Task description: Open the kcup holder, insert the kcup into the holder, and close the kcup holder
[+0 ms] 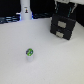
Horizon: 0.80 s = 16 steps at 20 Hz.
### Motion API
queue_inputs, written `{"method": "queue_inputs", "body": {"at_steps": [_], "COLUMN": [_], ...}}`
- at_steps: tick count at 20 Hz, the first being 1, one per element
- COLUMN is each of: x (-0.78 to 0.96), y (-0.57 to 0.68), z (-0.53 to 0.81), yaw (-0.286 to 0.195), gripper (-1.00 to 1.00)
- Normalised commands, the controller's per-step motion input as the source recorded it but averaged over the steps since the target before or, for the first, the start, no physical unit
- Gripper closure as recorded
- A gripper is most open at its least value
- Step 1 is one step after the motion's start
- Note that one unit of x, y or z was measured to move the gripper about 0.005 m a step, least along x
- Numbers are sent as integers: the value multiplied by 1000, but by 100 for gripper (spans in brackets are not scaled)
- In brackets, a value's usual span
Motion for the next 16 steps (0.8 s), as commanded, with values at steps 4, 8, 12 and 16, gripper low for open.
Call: {"method": "queue_inputs", "body": {"at_steps": [4, 8, 12, 16], "x": [-195, -208, -311, -373], "y": [295, 200, 118, 47], "z": [-404, -415, -432, -460], "yaw": [-151, -133, -56, -28], "gripper": [-100, -100, -100, -100]}}
